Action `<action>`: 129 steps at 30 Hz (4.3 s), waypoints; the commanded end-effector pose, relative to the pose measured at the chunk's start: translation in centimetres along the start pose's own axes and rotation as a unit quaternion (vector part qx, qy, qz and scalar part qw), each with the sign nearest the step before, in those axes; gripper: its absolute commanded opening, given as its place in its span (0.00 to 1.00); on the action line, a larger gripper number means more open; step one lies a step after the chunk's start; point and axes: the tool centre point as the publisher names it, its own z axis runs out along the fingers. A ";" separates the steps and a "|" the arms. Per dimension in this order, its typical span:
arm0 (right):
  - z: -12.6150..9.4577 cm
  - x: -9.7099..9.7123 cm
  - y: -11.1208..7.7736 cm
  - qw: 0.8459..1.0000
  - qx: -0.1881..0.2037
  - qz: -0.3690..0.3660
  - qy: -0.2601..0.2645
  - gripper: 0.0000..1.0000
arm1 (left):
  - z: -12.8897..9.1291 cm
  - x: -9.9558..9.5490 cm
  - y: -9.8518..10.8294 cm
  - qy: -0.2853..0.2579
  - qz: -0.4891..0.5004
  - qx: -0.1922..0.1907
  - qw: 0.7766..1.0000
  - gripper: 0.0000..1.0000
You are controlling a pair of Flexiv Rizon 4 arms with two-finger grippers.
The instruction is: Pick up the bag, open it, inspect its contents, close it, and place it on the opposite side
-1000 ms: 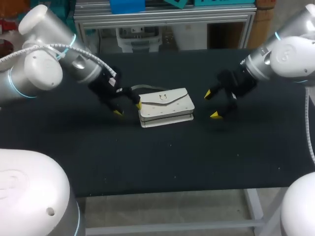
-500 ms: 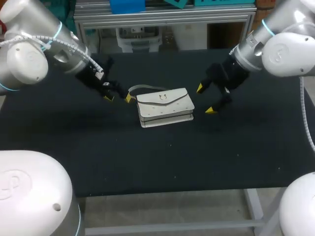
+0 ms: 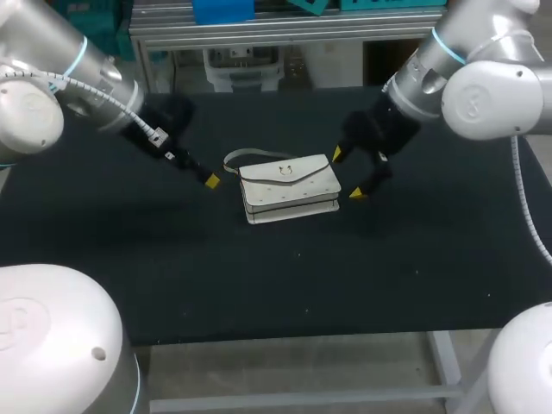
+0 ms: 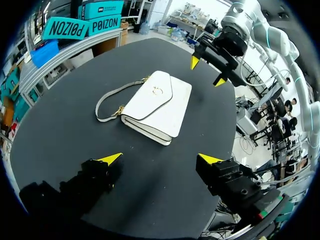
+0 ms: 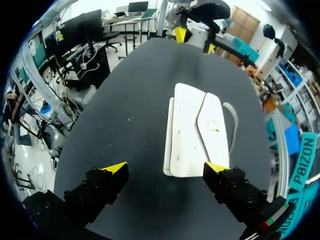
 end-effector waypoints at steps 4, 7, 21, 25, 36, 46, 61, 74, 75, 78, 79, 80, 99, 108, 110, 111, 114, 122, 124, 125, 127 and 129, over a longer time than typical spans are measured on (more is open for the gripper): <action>1.6 -0.9 0.6 0.999 0.037 -0.011 -0.002 1.00 | 0.4 -0.3 -0.3 -0.029 0.053 0.001 0.998 1.00; 1.9 -1.1 0.7 0.998 0.054 -0.005 -0.015 1.00 | 1.1 -0.5 -0.8 -0.038 0.114 0.007 0.993 1.00; 2.8 -1.4 0.6 0.994 0.091 0.009 -0.054 1.00 | 2.1 -0.2 -1.5 -0.010 0.250 0.000 0.968 1.00; 2.8 -1.4 0.6 0.994 0.091 0.009 -0.054 1.00 | 2.1 -0.2 -1.5 -0.010 0.250 0.000 0.968 1.00; 5.9 -2.4 0.4 0.990 0.116 -0.038 -0.072 1.00 | 3.3 -2.4 -3.7 -0.050 0.361 0.056 0.930 1.00; 6.9 -3.3 0.4 0.982 0.148 -0.029 -0.112 1.00 | 3.9 -3.0 -5.3 -0.043 0.396 0.077 0.914 1.00; 6.6 -4.3 -0.6 0.975 0.162 -0.043 -0.147 0.45 | 5.1 -3.2 -5.6 -0.026 0.421 0.054 0.905 1.00; 7.6 -4.4 -0.8 0.974 0.161 -0.048 -0.153 0.00 | 5.7 -3.2 -5.4 -0.017 0.449 0.061 0.891 1.00; 7.6 -4.2 -0.8 0.973 0.162 -0.047 -0.155 0.00 | 5.8 -3.1 -5.4 -0.014 0.455 0.065 0.888 1.00; 7.7 -3.5 -0.5 0.972 0.167 -0.043 -0.158 0.00 | 6.0 -2.9 -5.4 -0.022 0.472 0.076 0.878 1.00; 7.8 -3.4 -0.4 0.972 0.170 -0.040 -0.158 0.00 | 6.0 -2.8 -5.4 -0.025 0.478 0.078 0.874 1.00; 8.0 -3.2 -0.1 0.971 0.175 -0.036 -0.161 0.00 | 6.1 -2.7 -5.5 -0.029 0.489 0.085 0.868 1.00; 8.9 -1.6 1.1 0.965 0.193 0.005 -0.180 0.00 | 6.8 -1.4 -6.6 -0.004 0.528 0.113 0.842 1.00; 8.9 -1.6 1.1 0.965 0.193 0.005 -0.180 0.00 | 8.9 -1.2 -6.8 -0.033 0.612 0.141 0.777 0.56; 8.9 -1.6 1.1 0.965 0.193 0.005 -0.180 0.00 | 9.4 -1.1 -6.8 -0.032 0.623 0.142 0.769 0.46; 8.9 -1.6 1.1 0.965 0.193 0.005 -0.180 0.00 | 9.7 -1.1 -6.8 -0.035 0.628 0.139 0.765 0.43; 8.9 -1.6 1.1 0.965 0.193 0.005 -0.180 0.00 | 10.4 -1.0 -6.7 -0.038 0.642 0.137 0.754 0.45; 8.9 -1.6 1.1 0.965 0.193 0.005 -0.180 0.00 | 11.7 -0.6 -6.5 -0.042 0.664 0.137 0.734 0.43; 8.9 -1.6 1.1 0.965 0.193 0.005 -0.180 0.00 | 11.9 -0.6 -6.5 -0.045 0.670 0.137 0.728 0.42; 8.9 -1.6 1.1 0.965 0.193 0.005 -0.180 0.00 | 12.0 -0.7 -6.6 -0.047 0.670 0.140 0.727 0.42; 8.9 -1.6 1.1 0.965 0.193 0.005 -0.180 0.00 | 12.1 -0.7 -6.7 -0.051 0.674 0.141 0.724 0.41; 8.9 -1.6 1.1 0.965 0.193 0.005 -0.180 0.00 | 12.3 -0.7 -6.8 -0.052 0.674 0.144 0.722 0.41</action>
